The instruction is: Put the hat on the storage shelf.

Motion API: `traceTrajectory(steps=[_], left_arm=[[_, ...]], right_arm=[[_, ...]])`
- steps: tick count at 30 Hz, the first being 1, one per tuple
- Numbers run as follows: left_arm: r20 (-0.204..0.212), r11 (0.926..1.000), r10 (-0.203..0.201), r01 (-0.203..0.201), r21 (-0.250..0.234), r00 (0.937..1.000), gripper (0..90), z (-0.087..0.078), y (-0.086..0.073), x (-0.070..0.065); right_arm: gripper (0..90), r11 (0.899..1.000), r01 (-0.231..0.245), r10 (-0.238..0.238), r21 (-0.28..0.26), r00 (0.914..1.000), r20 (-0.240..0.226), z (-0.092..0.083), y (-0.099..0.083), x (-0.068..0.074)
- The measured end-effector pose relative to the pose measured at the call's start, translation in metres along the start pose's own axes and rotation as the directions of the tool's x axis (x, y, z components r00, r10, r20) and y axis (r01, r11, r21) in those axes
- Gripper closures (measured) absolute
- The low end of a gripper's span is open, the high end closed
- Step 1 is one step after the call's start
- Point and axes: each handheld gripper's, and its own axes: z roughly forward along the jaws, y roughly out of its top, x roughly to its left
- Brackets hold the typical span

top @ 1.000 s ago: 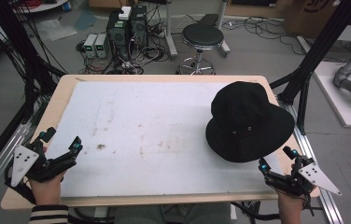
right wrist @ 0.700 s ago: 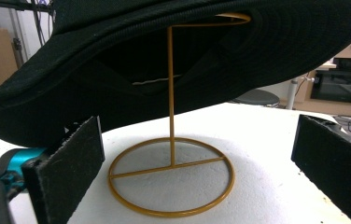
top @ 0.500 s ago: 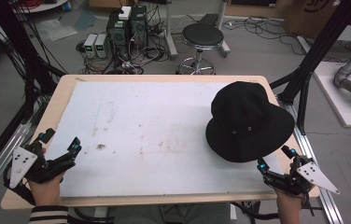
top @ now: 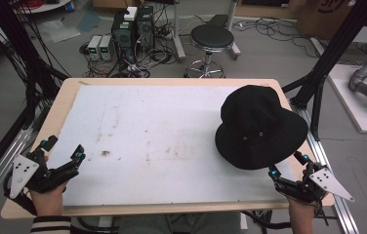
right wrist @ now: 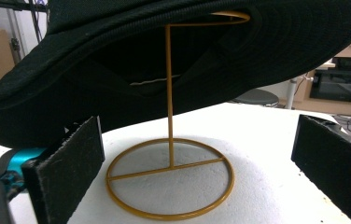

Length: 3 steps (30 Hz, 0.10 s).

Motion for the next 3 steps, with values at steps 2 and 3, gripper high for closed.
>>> traceTrajectory(steps=[2,3], left_arm=[[-0.001,1.0,-0.003,0.003,-0.003,1.0,13.3,-0.0002,-0.0001,0.0007],[-0.003,1.0,-0.002,0.002,-0.003,1.0,13.2,-0.0004,-0.0001,0.0012]], right_arm=[[2.1,1.0,0.0,0.0,0.0,1.0,-0.002,0.0002,-0.0001,-0.0002],[2.1,1.0,0.003,-0.003,-0.001,1.0,-0.002,0.0003,-0.0002,-0.0005]])
